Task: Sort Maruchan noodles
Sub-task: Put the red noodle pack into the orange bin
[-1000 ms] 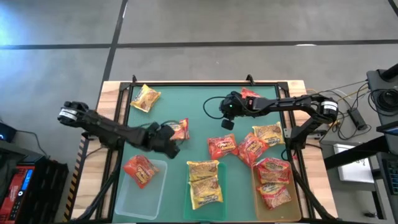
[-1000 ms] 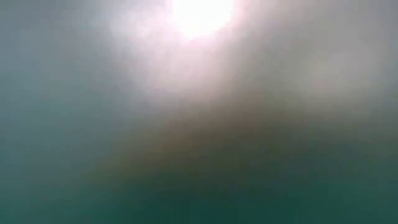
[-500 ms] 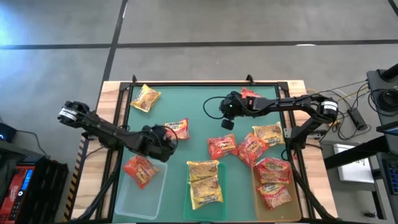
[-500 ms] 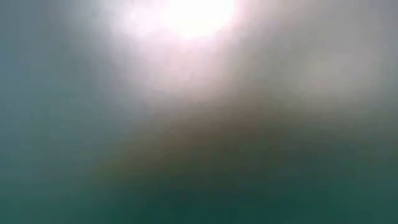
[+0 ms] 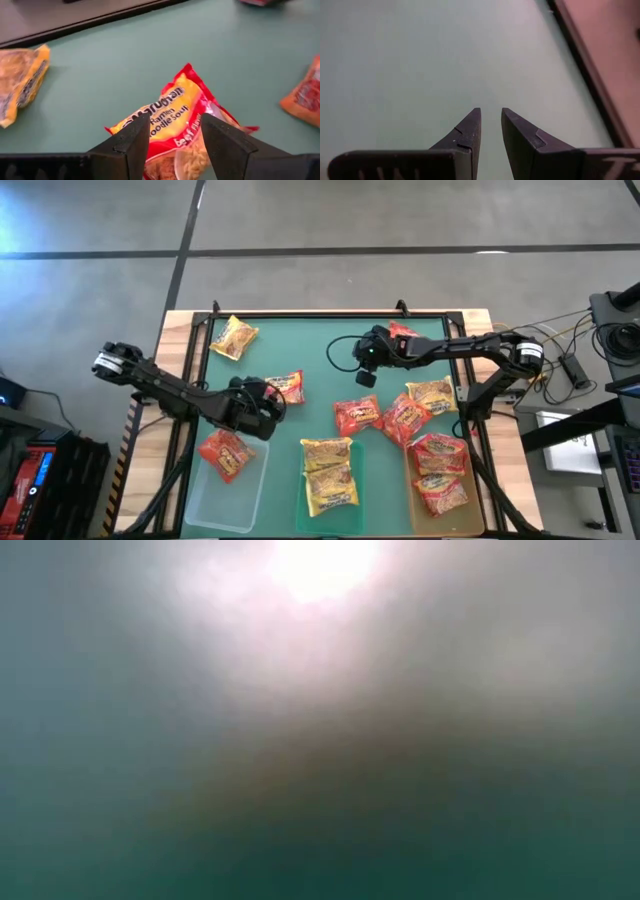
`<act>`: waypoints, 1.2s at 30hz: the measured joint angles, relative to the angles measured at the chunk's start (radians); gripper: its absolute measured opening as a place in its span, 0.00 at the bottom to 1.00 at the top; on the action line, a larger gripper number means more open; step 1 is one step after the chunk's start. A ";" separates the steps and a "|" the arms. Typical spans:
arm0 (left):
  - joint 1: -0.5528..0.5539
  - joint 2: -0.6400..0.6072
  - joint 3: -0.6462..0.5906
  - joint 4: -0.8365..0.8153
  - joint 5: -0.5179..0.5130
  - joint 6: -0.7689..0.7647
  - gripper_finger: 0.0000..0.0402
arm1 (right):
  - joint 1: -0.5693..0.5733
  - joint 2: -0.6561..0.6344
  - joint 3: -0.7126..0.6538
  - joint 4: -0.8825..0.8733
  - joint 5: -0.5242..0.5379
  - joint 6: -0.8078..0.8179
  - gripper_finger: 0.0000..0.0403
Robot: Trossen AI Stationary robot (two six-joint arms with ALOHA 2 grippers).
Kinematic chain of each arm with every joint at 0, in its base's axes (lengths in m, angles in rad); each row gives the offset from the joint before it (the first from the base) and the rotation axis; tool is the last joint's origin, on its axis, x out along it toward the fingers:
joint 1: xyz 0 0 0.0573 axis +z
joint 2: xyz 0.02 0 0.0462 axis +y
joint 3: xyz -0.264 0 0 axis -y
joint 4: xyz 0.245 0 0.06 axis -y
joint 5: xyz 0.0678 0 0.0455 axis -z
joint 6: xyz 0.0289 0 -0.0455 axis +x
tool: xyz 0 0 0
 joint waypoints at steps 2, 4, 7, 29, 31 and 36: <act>0.000 0.000 0.000 0.009 0.019 0.032 0.40 | -0.002 0.000 0.000 0.000 0.025 -0.004 0.16; 0.005 -0.006 -0.007 -0.018 0.056 0.044 0.40 | -0.002 0.000 0.000 0.000 0.031 -0.002 0.16; 0.024 -0.033 -0.020 -0.106 0.129 0.038 0.40 | -0.001 0.000 0.000 0.000 0.030 0.005 0.16; 0.129 -0.360 -0.410 0.454 0.360 0.164 0.40 | -0.002 0.000 0.000 0.000 0.029 0.004 0.16; 0.152 -0.355 -0.410 0.460 0.360 0.164 0.40 | -0.002 0.000 0.000 0.010 0.029 0.004 0.16; 0.195 -0.327 -0.410 0.480 0.376 0.188 0.40 | -0.002 0.000 0.000 0.045 0.028 0.001 0.16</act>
